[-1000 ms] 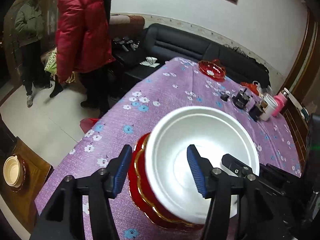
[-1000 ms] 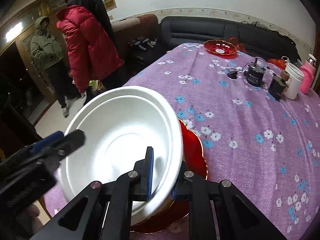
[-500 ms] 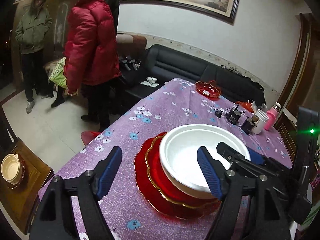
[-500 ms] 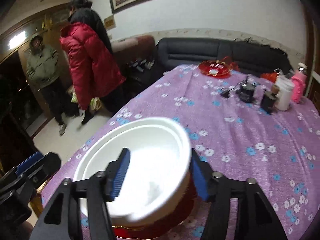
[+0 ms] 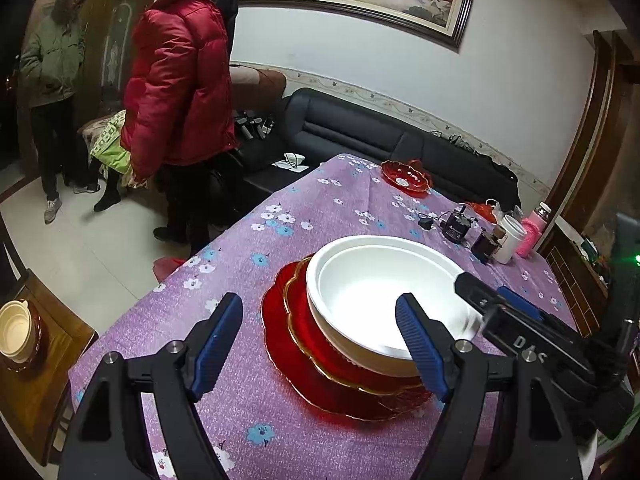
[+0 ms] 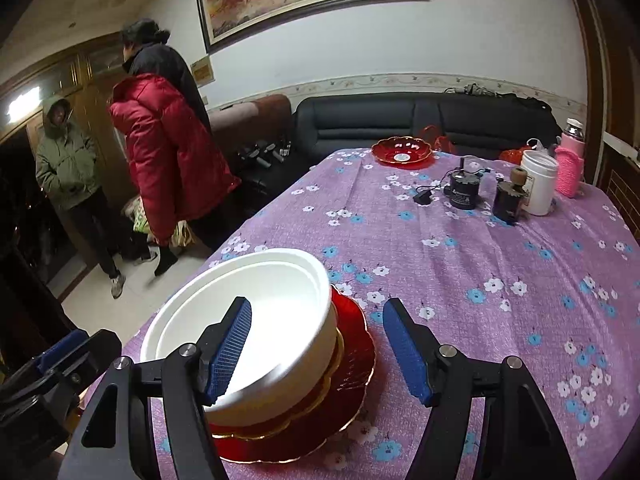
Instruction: Organize plates and bowls
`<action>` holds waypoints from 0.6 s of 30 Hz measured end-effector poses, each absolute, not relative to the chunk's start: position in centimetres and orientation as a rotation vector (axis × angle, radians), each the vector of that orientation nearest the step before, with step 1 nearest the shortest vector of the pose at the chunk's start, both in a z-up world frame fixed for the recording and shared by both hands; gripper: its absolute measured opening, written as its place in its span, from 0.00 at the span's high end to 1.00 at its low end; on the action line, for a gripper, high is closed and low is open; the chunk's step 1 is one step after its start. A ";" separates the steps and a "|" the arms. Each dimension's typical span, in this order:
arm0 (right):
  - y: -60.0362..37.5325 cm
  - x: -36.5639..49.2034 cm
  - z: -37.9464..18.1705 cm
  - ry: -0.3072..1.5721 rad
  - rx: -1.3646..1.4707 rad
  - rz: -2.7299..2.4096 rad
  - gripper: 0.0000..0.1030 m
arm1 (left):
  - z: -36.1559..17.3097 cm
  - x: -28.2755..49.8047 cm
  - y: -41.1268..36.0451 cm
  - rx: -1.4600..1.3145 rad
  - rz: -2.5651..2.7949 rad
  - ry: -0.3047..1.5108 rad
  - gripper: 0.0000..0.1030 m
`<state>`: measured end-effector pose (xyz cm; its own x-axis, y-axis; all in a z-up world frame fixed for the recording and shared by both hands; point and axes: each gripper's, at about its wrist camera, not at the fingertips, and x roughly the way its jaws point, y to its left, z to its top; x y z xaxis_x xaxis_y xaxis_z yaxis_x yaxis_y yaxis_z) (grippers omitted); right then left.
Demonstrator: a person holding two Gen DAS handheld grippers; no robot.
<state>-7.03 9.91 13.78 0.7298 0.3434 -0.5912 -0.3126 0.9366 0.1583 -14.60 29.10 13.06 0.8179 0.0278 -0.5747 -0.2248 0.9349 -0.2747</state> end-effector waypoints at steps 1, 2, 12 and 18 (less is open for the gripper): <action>9.7 -7.3 13.9 0.655 0.056 0.357 0.29 | 13.1 -14.7 29.1 -0.343 0.136 0.600 0.24; 9.6 -7.6 14.0 0.652 0.059 0.355 0.29 | 13.1 -14.9 29.2 -0.343 0.133 0.600 0.24; 8.2 -11.6 15.5 0.561 0.056 0.309 0.27 | 12.5 -15.9 29.8 -0.354 0.138 0.601 0.24; 7.7 -15.1 17.0 0.469 0.018 0.263 0.18 | 13.0 -16.8 29.1 -0.297 0.182 0.581 0.24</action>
